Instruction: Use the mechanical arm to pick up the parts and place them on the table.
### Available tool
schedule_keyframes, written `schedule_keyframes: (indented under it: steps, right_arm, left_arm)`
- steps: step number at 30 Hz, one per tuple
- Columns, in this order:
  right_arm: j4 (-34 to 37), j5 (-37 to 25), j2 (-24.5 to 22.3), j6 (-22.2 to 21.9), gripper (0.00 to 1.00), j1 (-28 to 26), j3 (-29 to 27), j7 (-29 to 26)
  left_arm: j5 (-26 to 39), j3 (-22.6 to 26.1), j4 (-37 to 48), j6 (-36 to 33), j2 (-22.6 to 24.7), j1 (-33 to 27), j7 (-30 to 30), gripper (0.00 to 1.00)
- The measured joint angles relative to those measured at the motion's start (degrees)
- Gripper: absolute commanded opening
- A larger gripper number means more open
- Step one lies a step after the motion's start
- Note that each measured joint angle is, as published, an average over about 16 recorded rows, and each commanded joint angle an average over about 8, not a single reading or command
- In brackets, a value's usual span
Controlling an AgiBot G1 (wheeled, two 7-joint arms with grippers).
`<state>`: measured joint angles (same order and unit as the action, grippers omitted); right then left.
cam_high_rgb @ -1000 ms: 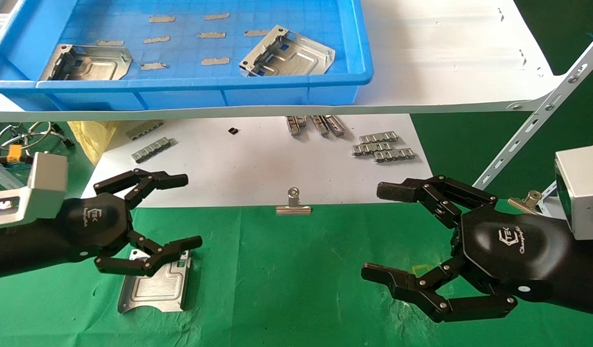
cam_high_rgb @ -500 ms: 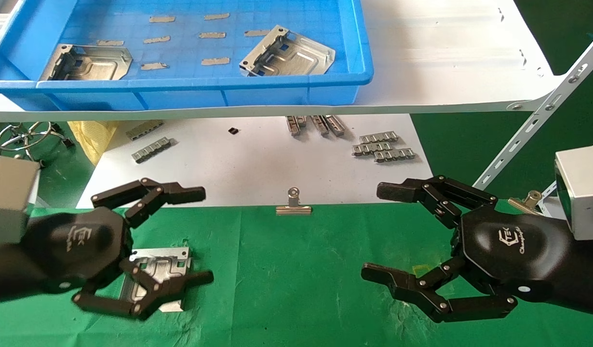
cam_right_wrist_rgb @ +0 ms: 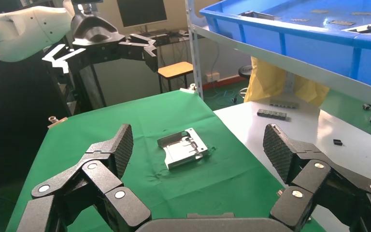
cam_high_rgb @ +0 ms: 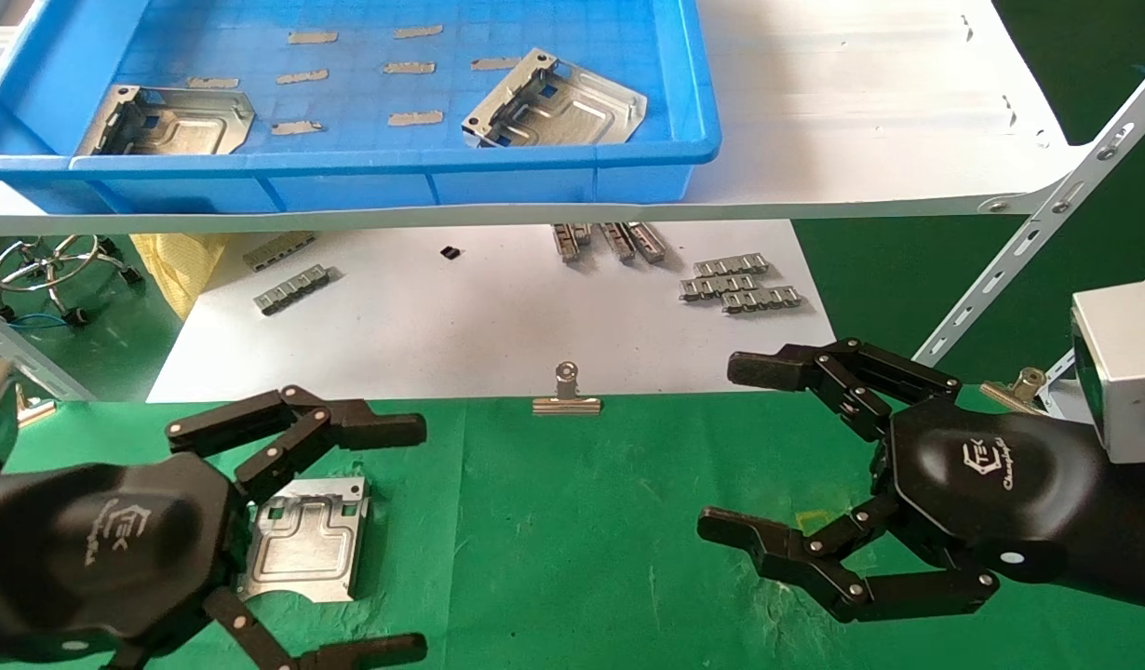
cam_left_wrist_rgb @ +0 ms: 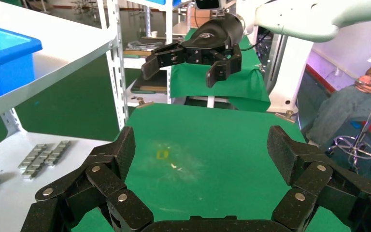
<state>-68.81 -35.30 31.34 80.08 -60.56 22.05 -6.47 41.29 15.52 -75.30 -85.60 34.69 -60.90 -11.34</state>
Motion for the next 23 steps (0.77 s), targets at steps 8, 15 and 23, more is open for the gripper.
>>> schedule_keyframes:
  steps: [8,15,23]
  right_arm:
    - [0.0,0.0,0.0,0.0,1.00,0.0,0.0,0.0]
    - [0.0,0.0,0.0,0.0,1.00,0.0,0.0,0.0]
    - [0.0,0.0,0.0,0.0,1.00,0.0,0.0,0.0]
  left_arm:
    - [0.1,0.1,0.3,0.0,0.0,-0.1,0.1,1.00]
    - [0.3,0.3,1.0,0.0,0.2,-0.3,0.3,1.00]
    - [0.4,0.4,1.3,0.0,0.2,-0.5,0.4,1.00]
